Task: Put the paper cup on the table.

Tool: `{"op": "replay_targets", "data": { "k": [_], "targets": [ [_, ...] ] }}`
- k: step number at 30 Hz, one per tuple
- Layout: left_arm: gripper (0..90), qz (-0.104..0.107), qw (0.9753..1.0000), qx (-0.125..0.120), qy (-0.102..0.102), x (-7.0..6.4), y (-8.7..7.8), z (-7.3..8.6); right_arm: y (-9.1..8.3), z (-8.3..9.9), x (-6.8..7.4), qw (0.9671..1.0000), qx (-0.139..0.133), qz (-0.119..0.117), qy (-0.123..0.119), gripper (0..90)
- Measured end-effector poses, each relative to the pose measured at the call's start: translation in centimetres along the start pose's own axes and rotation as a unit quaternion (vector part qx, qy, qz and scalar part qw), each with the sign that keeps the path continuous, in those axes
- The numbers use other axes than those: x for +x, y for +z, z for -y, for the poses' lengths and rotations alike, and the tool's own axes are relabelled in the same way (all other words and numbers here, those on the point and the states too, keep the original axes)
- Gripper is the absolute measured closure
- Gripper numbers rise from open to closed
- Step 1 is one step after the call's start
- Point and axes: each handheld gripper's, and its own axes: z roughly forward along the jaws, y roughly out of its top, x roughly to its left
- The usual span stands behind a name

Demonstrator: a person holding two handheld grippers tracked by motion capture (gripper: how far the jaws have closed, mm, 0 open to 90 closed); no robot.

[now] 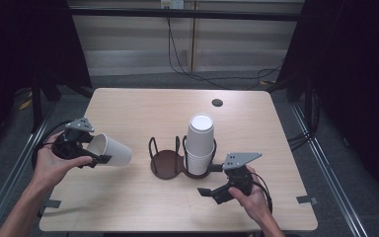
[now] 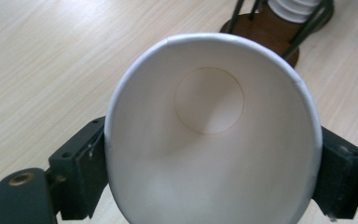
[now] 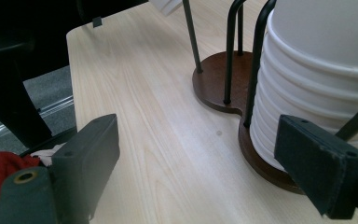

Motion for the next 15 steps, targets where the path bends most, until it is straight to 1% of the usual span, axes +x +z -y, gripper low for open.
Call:
{"op": "replay_targets", "data": {
  "k": [2, 4, 5, 6, 7, 8, 9, 10, 11, 12, 13, 14, 15],
  "targets": [
    [13.9, -0.011, 0.9999, 0.011, -0.002, 0.1, 0.5, -0.6, -0.1, 0.0, 0.0, 1.0000, 0.000, 0.002, -0.001, 14.5],
    [13.9, -0.007, 0.9994, 0.032, 0.005, 0.2, 0.9, -1.2, -0.2, 0.0, 0.0, 1.0000, -0.001, 0.003, -0.002, 14.4],
    [13.9, -0.009, 0.9991, 0.040, 0.009, 0.2, 1.2, -1.5, -0.2, 0.0, 0.0, 1.0000, -0.002, 0.004, -0.001, 14.4],
    [13.9, -0.009, 0.9991, 0.040, 0.009, 0.2, 1.2, -1.5, -0.2, 0.0, 0.0, 1.0000, -0.002, 0.004, -0.001, 14.4],
    [13.9, -0.011, 0.9987, 0.049, 0.013, 0.2, 1.3, -1.9, -0.3, 0.0, -0.1, 1.0000, -0.003, 0.006, 0.000, 14.5],
    [13.9, -0.011, 0.9989, 0.045, 0.009, 0.4, 1.6, -2.6, -0.3, 0.0, -0.2, 1.0000, -0.002, 0.007, 0.001, 14.4],
    [13.9, -0.009, 0.9988, 0.048, 0.008, 0.4, 1.8, -2.9, -0.3, 0.0, -0.2, 1.0000, -0.001, 0.008, 0.002, 14.5],
    [13.9, -0.011, 0.9982, 0.057, 0.016, 0.4, 2.0, -3.3, -0.2, 0.1, -0.2, 1.0000, 0.000, 0.007, 0.003, 14.4],
    [13.8, -0.011, 0.9982, 0.057, 0.016, 0.4, 2.0, -3.3, -0.2, 0.1, -0.2, 1.0000, 0.000, 0.007, 0.002, 14.5],
    [13.8, -0.019, 0.9977, 0.063, 0.020, 0.1, 2.3, -3.9, -0.2, 0.1, -0.1, 1.0000, 0.003, 0.008, 0.002, 14.5],
    [13.8, -0.019, 0.9977, 0.063, 0.020, 0.1, 2.3, -3.9, -0.2, 0.1, -0.1, 1.0000, 0.003, 0.008, 0.002, 14.5],
    [13.8, -0.018, 0.9971, 0.069, 0.028, -0.2, 2.5, -4.3, -0.2, 0.1, 0.0, 1.0000, 0.003, 0.008, 0.000, 14.5],
    [13.8, -0.021, 0.9960, 0.081, 0.031, -0.4, 2.8, -4.6, -0.2, 0.1, 0.0, 1.0000, 0.002, 0.007, -0.001, 14.5]
  ]
}}
